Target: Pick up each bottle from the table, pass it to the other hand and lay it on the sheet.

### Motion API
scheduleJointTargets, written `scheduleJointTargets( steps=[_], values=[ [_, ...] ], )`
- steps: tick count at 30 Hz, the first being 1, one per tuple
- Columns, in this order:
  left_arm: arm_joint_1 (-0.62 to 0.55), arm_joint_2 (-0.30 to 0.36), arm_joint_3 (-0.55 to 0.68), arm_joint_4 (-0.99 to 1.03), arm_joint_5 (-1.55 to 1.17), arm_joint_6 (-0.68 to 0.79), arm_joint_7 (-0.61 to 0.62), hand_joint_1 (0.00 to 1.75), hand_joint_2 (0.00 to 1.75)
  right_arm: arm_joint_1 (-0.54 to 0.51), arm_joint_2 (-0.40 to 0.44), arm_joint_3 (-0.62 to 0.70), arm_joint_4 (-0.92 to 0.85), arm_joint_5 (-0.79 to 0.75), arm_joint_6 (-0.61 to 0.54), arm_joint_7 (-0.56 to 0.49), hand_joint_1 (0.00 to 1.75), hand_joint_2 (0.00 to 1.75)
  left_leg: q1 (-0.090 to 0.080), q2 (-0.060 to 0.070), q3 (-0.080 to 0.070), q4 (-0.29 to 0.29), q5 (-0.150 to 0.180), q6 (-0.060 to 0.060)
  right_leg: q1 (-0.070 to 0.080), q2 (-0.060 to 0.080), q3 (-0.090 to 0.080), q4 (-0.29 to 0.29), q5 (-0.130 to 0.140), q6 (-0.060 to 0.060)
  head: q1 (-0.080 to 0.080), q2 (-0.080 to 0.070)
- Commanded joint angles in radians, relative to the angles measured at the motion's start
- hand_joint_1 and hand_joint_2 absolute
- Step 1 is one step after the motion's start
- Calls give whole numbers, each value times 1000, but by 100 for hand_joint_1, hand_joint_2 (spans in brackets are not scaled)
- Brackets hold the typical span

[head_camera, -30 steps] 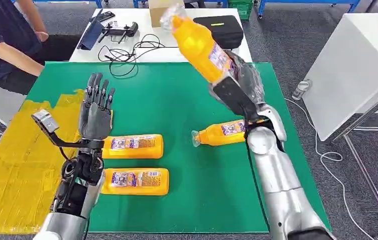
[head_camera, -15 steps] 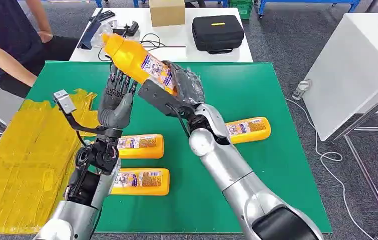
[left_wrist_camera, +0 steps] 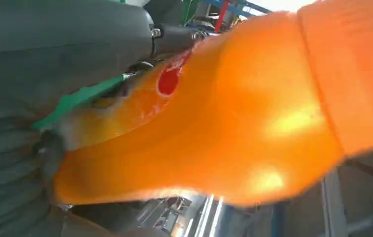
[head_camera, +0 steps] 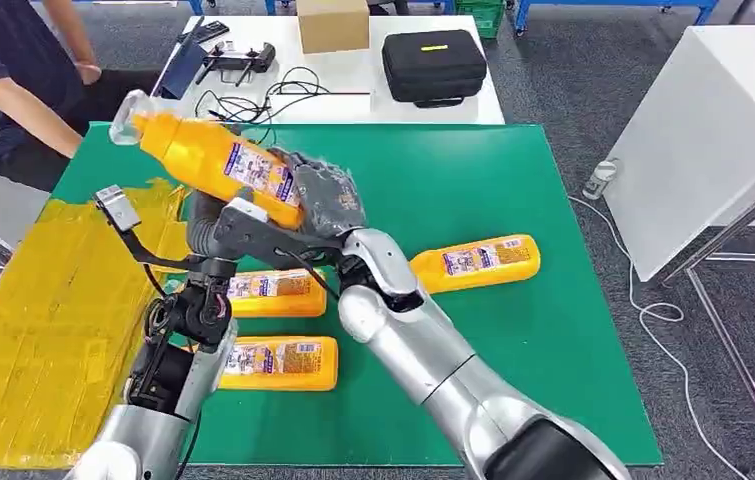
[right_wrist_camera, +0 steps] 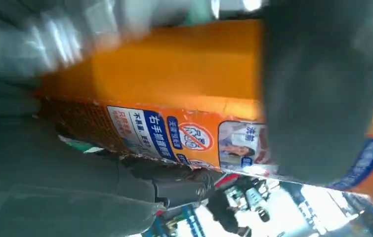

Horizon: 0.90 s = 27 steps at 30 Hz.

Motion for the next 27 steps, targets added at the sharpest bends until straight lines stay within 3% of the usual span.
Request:
scheduleJointTargets(
  steps=[1, 8, 12, 15, 19, 20, 27],
  values=[
    [-40, 22, -32, 23, 0, 0, 7, 0, 175, -40, -6, 52, 57, 2, 8, 4, 175, 175, 1, -1, 2, 1, -1, -1, 1, -3, 3, 0, -1, 1, 0, 0],
    [-45, 23, -36, 34, 10, -6, 10, 0, 175, -47, -6, 87, 60, 17, -9, 9, 175, 175, 1, -1, 1, 1, -1, -1, 1, -2, 1, 0, -1, 0, 0, 0],
    [-69, 33, -38, 73, 28, -14, 0, 0, 175, -31, -6, 260, 12, 27, -15, 62, 175, 175, 1, 0, 0, 1, -1, -1, 1, -1, 1, 0, -1, 0, 0, 0],
    [-89, 53, -20, 98, 44, -15, -12, 0, 175, 4, -6, 422, -22, -66, 5, 82, 175, 175, 1, 1, 0, 0, 0, -1, 1, 0, 0, 0, 0, 0, 0, 0],
    [-96, 68, -5, 109, 49, -11, -11, 0, 175, 37, -6, 490, -21, -119, 17, 79, 175, 175, 2, 0, 1, -1, -1, -1, 2, -2, 2, -1, 0, 0, 0, 0],
    [-91, 67, 16, 110, 70, -13, -22, 175, 175, 42, -6, 494, -9, -135, 22, 80, 175, 175, 1, -1, 1, -1, 0, -1, 2, -2, 1, -1, 0, 0, 0, 0],
    [-77, 61, 19, 111, 80, -21, -30, 175, 175, 31, -6, 483, 51, -165, 1, 50, 175, 175, 2, -2, 1, 0, 0, -1, 3, -4, 2, -1, -1, 0, 0, 0]
  ],
)
